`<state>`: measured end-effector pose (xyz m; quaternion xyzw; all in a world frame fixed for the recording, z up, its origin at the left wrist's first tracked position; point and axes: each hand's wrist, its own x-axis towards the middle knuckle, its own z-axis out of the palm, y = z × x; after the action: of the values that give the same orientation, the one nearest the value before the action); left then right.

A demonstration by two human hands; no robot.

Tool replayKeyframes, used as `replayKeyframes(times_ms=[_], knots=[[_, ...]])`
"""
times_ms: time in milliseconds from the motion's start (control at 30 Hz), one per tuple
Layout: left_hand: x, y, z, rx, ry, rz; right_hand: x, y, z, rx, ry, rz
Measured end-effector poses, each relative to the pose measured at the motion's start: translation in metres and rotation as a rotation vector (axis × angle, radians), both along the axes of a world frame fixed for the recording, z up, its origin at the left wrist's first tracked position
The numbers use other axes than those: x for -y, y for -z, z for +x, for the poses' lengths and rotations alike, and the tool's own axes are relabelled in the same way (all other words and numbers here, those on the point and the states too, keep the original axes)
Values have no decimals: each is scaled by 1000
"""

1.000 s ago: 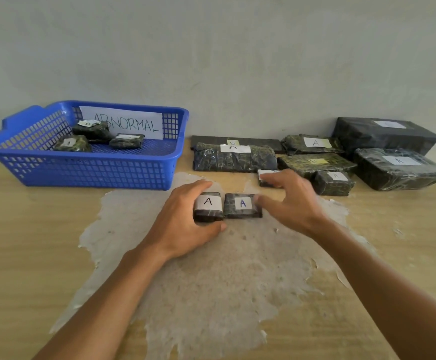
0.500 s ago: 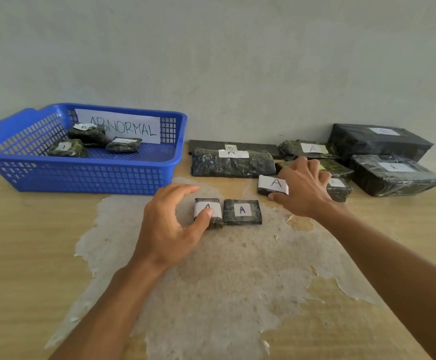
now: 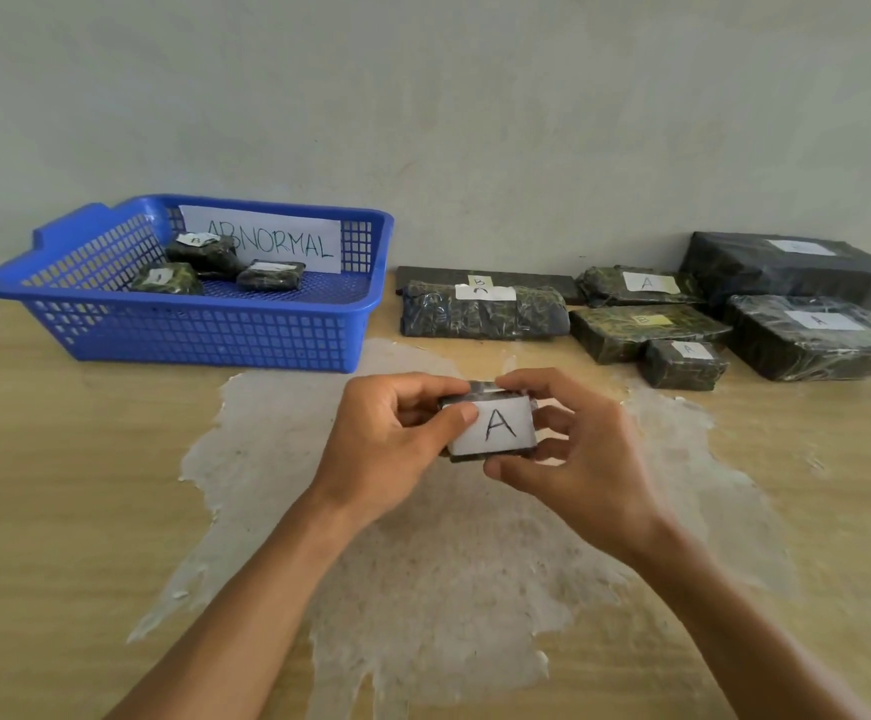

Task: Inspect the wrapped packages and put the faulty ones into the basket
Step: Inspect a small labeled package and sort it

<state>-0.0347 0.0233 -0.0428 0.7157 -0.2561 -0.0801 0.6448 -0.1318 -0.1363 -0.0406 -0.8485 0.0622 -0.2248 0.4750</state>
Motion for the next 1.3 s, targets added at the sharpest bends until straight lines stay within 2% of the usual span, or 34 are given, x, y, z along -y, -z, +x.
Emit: replayKeyframes(times_ms=[100, 167, 467, 833, 1100, 1300], knots=[[0, 0, 0, -15, -12, -31, 2, -1, -3, -21, -49, 357], [1, -1, -1, -12, -8, -39, 4, 0, -4, -12, -47, 466], [3, -4, -8, -151, 113, -68, 6, 4, -7, 61, 12, 536], [3, -4, -12, -92, 86, -42, 2, 7, -9, 44, 57, 505], [8, 0, -15, -146, 147, -38, 3, 8, -8, 85, 69, 519], [7, 0, -14, -69, 109, -59, -1, 7, -9, 47, 36, 505]])
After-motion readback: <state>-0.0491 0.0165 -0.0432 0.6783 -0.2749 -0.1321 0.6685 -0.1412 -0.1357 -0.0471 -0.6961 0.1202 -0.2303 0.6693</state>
